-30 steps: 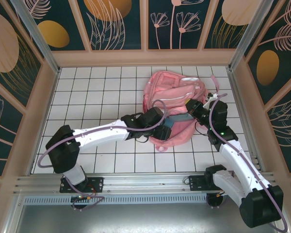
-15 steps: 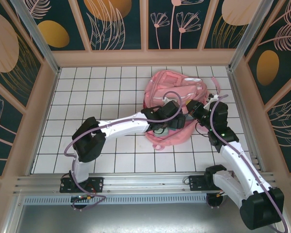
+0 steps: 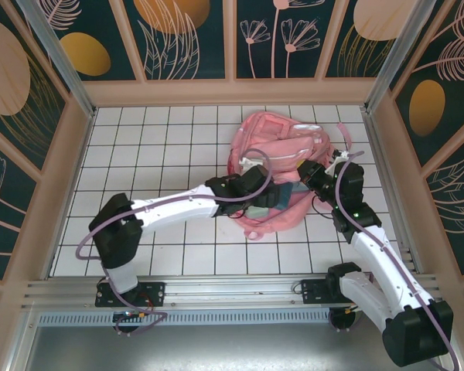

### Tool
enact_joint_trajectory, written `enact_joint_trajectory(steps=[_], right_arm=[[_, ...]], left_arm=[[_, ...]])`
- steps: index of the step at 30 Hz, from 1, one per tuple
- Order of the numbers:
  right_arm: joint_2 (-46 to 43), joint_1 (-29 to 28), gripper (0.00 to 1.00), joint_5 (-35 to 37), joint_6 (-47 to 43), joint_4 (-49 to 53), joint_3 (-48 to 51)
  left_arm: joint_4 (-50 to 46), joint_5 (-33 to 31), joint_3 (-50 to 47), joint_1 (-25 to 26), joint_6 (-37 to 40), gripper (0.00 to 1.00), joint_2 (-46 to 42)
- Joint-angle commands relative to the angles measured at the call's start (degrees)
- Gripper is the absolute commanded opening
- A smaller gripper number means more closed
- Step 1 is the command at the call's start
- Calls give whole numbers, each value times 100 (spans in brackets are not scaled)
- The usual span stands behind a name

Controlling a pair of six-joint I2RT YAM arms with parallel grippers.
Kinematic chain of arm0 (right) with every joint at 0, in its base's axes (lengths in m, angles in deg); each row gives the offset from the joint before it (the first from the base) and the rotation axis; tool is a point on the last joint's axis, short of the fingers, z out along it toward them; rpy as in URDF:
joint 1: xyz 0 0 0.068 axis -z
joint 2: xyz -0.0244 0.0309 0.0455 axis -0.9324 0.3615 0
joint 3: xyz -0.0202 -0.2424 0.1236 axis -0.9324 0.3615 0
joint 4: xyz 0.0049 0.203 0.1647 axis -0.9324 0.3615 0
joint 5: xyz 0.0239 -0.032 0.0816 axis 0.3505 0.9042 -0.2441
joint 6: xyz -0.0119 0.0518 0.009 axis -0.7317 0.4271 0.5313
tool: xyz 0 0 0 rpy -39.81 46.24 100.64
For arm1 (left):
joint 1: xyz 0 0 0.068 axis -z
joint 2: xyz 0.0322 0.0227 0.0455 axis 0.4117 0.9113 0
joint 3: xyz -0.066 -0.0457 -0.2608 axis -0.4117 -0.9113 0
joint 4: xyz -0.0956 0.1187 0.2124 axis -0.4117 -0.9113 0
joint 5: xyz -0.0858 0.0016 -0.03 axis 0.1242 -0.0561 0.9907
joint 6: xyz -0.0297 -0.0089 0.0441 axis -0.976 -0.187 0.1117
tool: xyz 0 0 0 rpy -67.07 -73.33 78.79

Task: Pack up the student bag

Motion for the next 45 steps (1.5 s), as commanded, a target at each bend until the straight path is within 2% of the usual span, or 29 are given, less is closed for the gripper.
enact_joint_trajectory(steps=[1,8,17,27,34,39,41,45], right_arm=[[-224,20,0,-254,-285,-540,-193],[-440,97,0,-139,-329,-285,35],[-695,190,0,-21,-369,-5,730],[-731,473,2,55,-513,163,1008],[-505,862,2,-271,-613,191,833],[-514,872,3,-369,-600,189,809],[-527,875,3,-347,-633,260,762],[-557,881,3,-312,-673,365,702]], left_arm=[[-259,-549,-331,-234,-150,99,-433],[-594,-639,-660,-705,-448,95,-720],[666,154,-1204,-1044,-430,87,-919],[859,128,-1196,-1133,-117,89,-964],[1162,732,-1301,-1506,190,89,-1400],[1217,1087,-989,-2158,282,82,-930],[1359,1202,-748,-2301,468,71,-594],[1540,1413,-25,-2391,935,64,239]])
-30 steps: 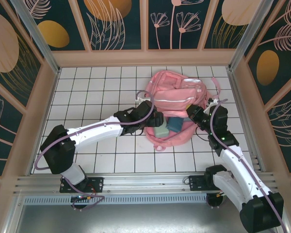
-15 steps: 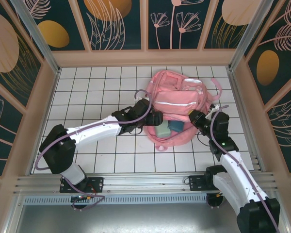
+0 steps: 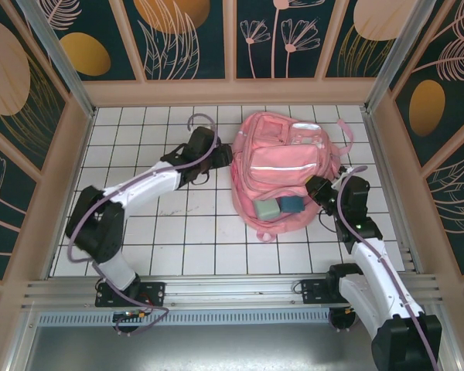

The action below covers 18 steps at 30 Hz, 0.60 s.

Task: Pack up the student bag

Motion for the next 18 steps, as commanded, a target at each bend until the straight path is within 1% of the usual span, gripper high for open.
enact_joint_trajectory(steps=[1,3,8,10,12,15,16,18], right_arm=[[-46,76,3,94,-242,141,-227],[-50,74,3,82,-233,162,-243],[-65,77,4,78,-261,244,-297],[-49,71,4,78,-268,245,-327],[0,72,4,64,-283,237,-373],[98,73,4,53,-303,210,-423],[135,74,4,56,-312,196,-434],[219,74,4,48,-323,171,-469]], left_arm=[[323,395,680,-30,575,60,695],[383,688,1074,-76,697,58,1114],[382,1184,1832,-94,860,60,1913],[231,1291,2091,-95,909,60,2188],[93,1236,2248,-90,957,59,2416],[118,1216,2185,-92,1012,50,2564],[152,1276,2149,-96,1004,46,2592],[228,1467,2090,-91,991,29,2610]])
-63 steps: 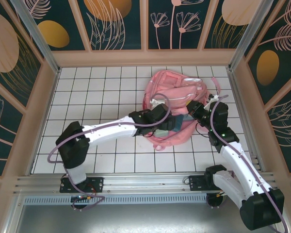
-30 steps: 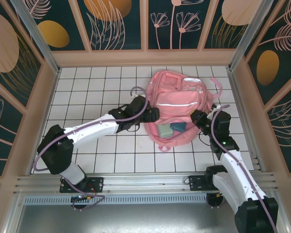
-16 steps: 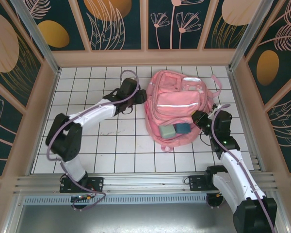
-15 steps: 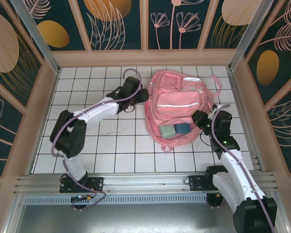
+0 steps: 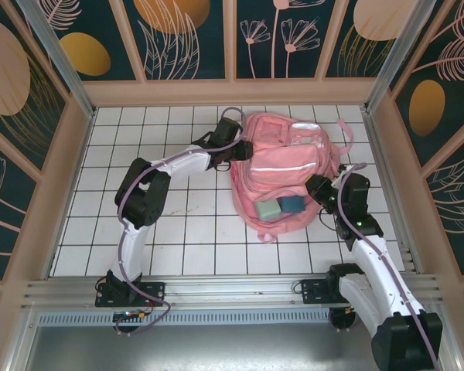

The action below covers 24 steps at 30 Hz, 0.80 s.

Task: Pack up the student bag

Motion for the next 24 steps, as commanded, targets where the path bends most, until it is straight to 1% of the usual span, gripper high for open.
enact_joint_trajectory(steps=[1,2,3,8,16,20,23,24], right_arm=[[100,67,4,95,-256,-38,-284],[123,61,4,108,-261,-53,-320],[144,65,4,132,-277,-57,-355],[376,112,4,275,-445,-36,-626],[1056,234,4,199,-567,-388,-1035],[1657,278,4,100,-659,-558,-1358],[2118,314,5,18,-710,-645,-1656],[2285,338,8,-72,-719,-683,-1754]], left_arm=[[-16,195,-57,-46,81,18,97],[7,78,-137,-47,46,4,30],[51,-64,-247,-52,25,0,-52],[417,-659,-1257,-152,-213,0,-834],[622,-1457,-2955,-259,-816,0,-2288],[628,-1632,-3722,-256,-1385,0,-2986],[877,-1545,-4452,-257,-1994,0,-3400],[1019,-1478,-4651,-247,-2215,0,-3524]])
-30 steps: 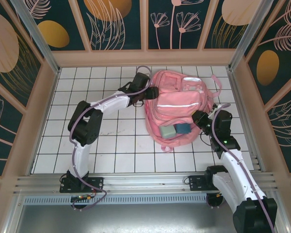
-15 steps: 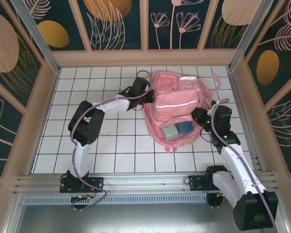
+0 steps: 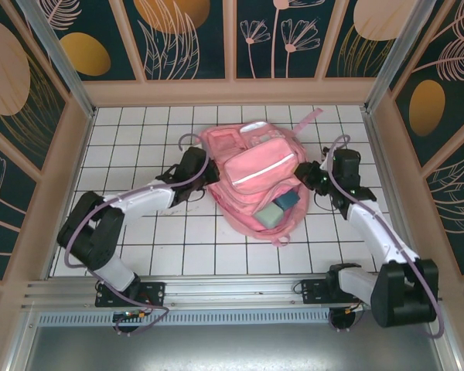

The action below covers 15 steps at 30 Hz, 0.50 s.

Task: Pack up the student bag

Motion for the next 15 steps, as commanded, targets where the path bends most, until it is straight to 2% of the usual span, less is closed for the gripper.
enact_joint_trajectory(steps=[1,3,5,7,11,15], right_arm=[[366,334,11,907,-172,-868,-527],[574,334,21,807,-194,-856,-644],[655,325,37,778,-219,-759,-668],[568,277,46,908,-262,-587,-593],[50,160,49,1667,-434,28,-303],[-586,94,37,1909,-513,500,244]], left_arm=[[-169,-413,-755,-209,-717,0,-475],[4,-412,-1024,-183,-1008,0,-667],[75,-446,-1140,-156,-1158,0,-768],[24,-511,-1143,-145,-1208,0,-785],[84,-456,-1086,-125,-1243,0,-676],[189,-342,-1010,-103,-1263,0,-490]])
